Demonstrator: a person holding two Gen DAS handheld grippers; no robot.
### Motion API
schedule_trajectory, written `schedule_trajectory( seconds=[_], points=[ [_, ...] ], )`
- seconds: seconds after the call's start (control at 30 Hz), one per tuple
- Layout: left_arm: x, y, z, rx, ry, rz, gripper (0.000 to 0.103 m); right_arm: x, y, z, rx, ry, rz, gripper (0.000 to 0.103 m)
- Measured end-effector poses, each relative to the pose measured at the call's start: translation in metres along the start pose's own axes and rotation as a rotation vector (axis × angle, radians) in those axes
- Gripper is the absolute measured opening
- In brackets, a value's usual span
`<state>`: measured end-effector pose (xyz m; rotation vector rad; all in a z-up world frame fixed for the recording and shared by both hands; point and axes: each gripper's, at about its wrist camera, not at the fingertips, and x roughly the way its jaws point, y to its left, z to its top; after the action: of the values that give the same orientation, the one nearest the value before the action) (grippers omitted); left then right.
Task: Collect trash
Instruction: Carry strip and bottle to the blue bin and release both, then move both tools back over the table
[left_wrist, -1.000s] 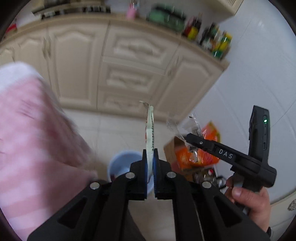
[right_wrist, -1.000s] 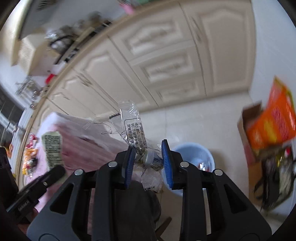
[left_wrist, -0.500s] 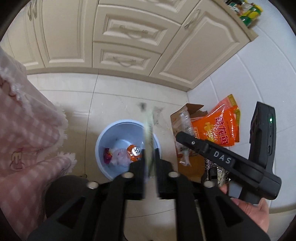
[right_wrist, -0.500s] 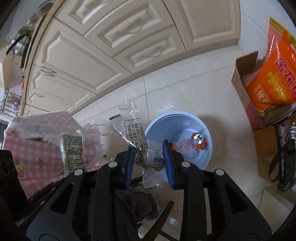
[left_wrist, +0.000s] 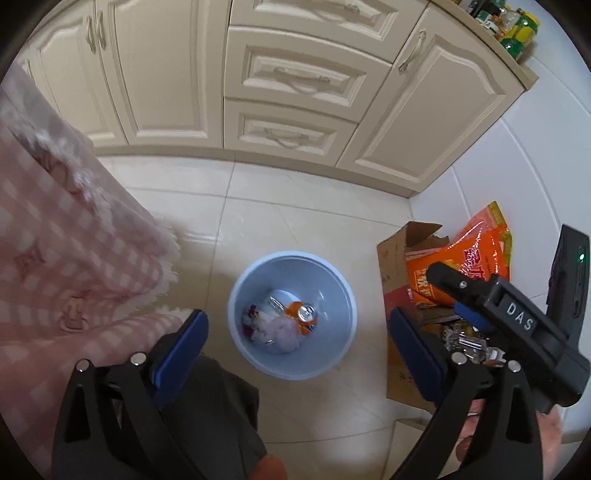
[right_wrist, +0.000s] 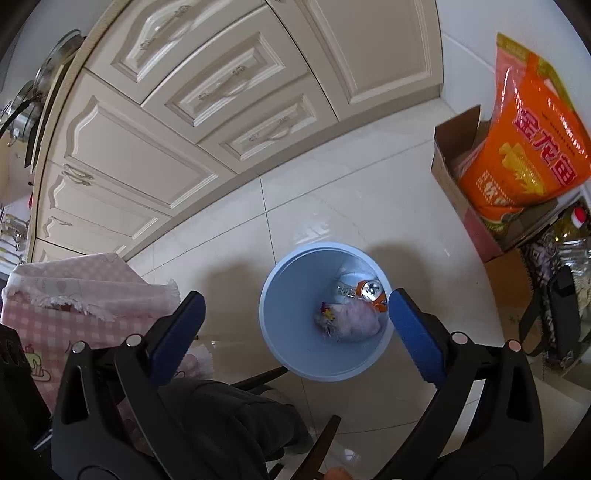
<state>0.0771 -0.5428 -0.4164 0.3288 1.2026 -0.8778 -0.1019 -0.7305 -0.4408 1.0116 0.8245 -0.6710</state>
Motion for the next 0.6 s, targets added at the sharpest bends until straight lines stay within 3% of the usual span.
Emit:
schedule_trajectory(
  seconds=[0.33,0.6],
  points=[
    [-0.053,-0.014,-0.002,0.045,-0.074,-0.005,0.096,-0.043,0.025,0.001,-0.029,-0.073,0.022,0.097],
    [-0.133,-0.031,-0.017,0.116,-0.207,-0.063,0.096,-0.104,0.072,0.002,-0.107,-0.176,0.061,0.097]
  ],
)
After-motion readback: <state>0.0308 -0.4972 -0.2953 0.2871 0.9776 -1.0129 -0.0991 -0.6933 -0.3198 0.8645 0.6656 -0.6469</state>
